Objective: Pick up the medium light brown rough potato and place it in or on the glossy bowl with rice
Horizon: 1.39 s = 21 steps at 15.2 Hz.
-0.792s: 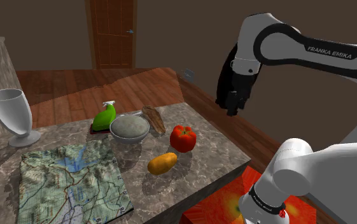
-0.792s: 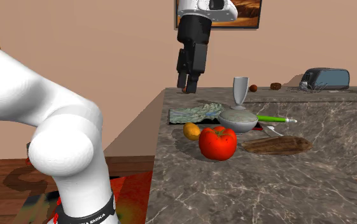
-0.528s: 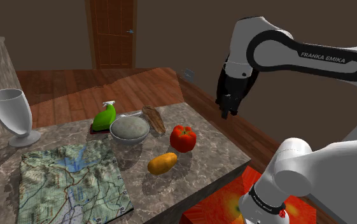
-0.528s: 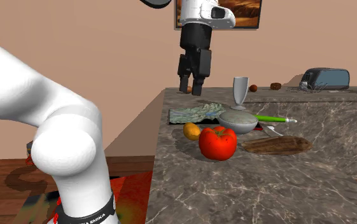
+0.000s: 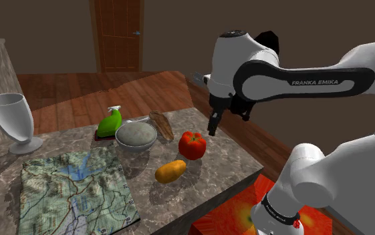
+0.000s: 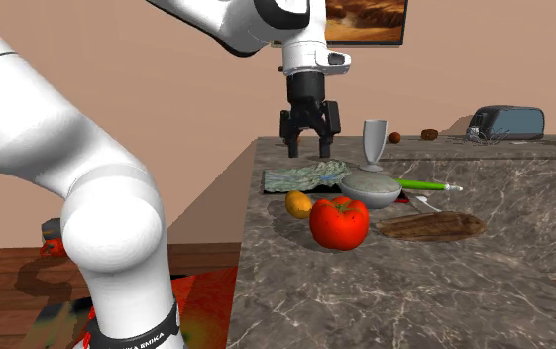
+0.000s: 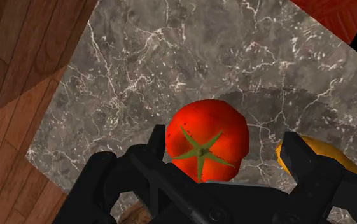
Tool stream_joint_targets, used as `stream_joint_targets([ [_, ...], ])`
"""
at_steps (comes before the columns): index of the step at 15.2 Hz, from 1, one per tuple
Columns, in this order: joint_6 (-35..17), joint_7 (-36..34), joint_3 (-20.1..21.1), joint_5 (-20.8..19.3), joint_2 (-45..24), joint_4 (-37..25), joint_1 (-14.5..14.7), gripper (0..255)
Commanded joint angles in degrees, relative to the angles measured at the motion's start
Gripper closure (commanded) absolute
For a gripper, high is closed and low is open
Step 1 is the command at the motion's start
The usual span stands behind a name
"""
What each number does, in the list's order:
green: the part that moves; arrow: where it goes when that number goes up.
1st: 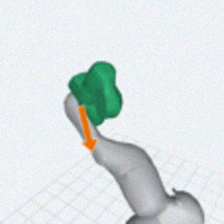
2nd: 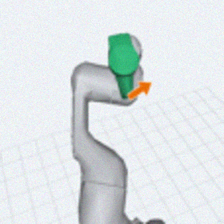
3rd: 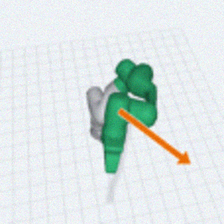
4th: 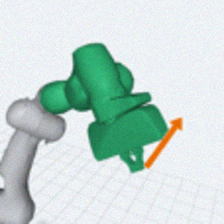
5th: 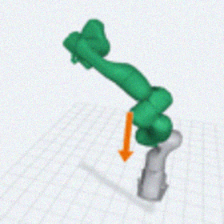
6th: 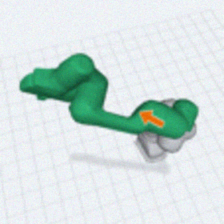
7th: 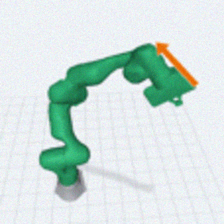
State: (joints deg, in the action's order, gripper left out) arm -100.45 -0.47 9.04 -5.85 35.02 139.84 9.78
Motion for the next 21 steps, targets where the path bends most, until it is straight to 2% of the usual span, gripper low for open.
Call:
stream_joint_targets([
  [1, -4.22, 1.62, 1.49, -1.54, -2.21, 0.81, 1.29, 0],
  [10, -19.71, 3.51, 10.7, -10.37, -13.46, 1.71, 6.19, 0],
  [15, -27.21, 1.89, 16.2, -18.81, -20.3, 1.84, 7.53, 0],
  [19, -31.93, -1.43, 20.55, -28.35, -26.36, 1.56, 8.05, 0],
  [21, -32.73, -2.22, 20.66, -29.85, -27.38, 1.65, 7.83, 0],
])
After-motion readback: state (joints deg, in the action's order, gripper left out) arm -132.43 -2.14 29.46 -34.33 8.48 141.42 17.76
